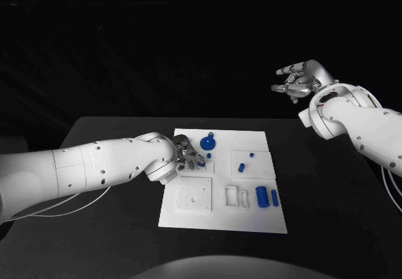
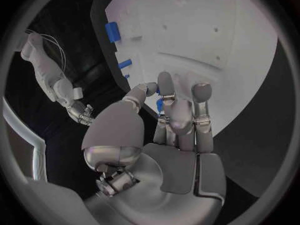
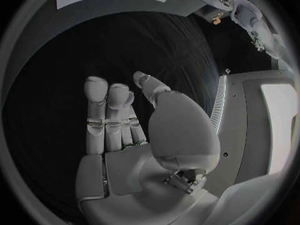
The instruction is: Assemble the parts on the task board
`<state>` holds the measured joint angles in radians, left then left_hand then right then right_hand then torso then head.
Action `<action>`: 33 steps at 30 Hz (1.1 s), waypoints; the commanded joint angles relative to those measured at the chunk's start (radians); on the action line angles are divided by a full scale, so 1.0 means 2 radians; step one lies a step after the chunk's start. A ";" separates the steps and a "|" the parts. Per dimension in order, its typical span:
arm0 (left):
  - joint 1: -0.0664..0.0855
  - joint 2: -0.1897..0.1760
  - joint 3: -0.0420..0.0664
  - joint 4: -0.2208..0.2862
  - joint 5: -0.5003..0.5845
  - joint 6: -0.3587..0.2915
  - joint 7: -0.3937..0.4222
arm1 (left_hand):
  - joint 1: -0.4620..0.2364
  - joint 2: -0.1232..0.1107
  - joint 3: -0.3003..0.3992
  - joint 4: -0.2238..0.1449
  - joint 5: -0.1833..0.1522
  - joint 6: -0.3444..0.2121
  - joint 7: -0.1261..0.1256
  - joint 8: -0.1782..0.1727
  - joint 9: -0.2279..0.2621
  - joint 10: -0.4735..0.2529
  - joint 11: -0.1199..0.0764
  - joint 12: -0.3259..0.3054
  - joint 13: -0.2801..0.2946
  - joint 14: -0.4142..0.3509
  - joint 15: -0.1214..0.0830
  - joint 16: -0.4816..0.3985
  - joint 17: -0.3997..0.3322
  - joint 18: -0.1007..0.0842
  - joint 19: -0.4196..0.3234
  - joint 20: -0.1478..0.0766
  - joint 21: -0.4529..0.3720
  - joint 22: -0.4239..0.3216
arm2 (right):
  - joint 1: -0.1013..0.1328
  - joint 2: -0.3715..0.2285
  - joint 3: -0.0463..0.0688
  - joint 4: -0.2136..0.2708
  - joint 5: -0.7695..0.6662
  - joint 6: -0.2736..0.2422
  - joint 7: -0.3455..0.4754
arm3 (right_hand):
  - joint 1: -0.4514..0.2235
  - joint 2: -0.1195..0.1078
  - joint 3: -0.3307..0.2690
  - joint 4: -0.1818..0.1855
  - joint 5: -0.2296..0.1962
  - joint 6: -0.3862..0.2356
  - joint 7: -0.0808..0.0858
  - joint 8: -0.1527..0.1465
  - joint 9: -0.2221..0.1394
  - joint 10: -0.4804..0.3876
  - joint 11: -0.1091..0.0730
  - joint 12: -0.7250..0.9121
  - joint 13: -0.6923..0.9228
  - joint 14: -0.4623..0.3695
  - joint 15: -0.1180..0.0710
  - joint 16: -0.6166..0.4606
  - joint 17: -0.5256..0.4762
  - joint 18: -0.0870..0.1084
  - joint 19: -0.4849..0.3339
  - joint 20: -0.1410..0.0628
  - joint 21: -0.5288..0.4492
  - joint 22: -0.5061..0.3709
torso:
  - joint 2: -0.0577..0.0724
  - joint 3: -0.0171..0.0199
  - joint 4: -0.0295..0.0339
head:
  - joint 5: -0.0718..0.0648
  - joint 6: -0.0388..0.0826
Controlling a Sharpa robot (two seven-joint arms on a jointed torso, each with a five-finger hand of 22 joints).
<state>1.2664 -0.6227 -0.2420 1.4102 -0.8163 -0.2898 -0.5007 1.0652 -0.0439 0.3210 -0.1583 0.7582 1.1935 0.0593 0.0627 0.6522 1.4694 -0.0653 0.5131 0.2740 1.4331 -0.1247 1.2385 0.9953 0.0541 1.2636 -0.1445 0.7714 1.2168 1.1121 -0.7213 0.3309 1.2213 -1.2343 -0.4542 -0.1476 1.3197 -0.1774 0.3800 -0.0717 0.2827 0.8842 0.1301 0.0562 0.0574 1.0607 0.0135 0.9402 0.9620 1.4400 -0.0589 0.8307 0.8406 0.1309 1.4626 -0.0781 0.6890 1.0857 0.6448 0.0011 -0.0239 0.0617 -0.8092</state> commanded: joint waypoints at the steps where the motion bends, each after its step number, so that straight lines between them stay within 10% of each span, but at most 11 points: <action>1: -0.001 0.002 0.000 -0.003 -0.031 0.017 -0.002 | 0.007 0.000 0.029 -0.028 -0.003 0.059 -0.039 0.001 0.078 0.024 -0.006 0.002 -0.001 0.004 0.001 -0.001 0.001 -0.001 0.004 0.001 -0.004 0.002 | 0.000 0.001 0.000 0.003 -0.009 0.002 0.001 | -0.005 0.001 -0.003 0.000 0.003 -0.002 0.001 0.001 0.000 0.003 0.002 0.000 -0.001 0.001 -0.003 -0.003 0.000 0.001 0.026 -0.003 0.000 0.000 | 0.000 0.0002 0.0002 | 0.001 -0.001; 33: -0.004 0.008 0.000 -0.021 -0.056 0.045 -0.014 | 0.008 0.000 0.030 -0.025 -0.003 0.058 -0.038 0.001 0.079 0.024 -0.004 0.002 -0.003 0.003 0.003 -0.001 0.002 -0.001 0.002 0.003 -0.014 0.008 | 0.000 0.007 0.000 0.000 -0.012 0.008 -0.005 | -0.009 0.001 -0.004 0.001 0.016 0.000 0.001 0.001 0.000 0.003 0.001 0.001 -0.001 0.002 -0.003 -0.004 0.001 0.002 0.026 -0.003 -0.002 -0.003 | 0.001 0.0005 -0.0001 | 0.004 -0.005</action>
<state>1.2596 -0.6085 -0.2419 1.3677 -0.9219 -0.2218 -0.5255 1.0725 -0.0457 0.3242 -0.1553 0.7502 1.1944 0.0601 0.0609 0.6606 1.4704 -0.0643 0.5129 0.2700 1.4343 -0.1225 1.2384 0.9985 0.0538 1.2671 -0.1411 0.7509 1.2309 1.1120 -0.7088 0.3310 1.2207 -1.2454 -0.4508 -0.1577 1.3121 -0.1777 0.3771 -0.0689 0.3099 0.8842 0.1296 0.0562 0.0572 1.0616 0.0142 0.9402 0.9602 1.4400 -0.0589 0.8265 0.8413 0.1295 1.4626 -0.0780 0.6889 1.0798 0.6469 0.0017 -0.0242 0.0694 -0.8197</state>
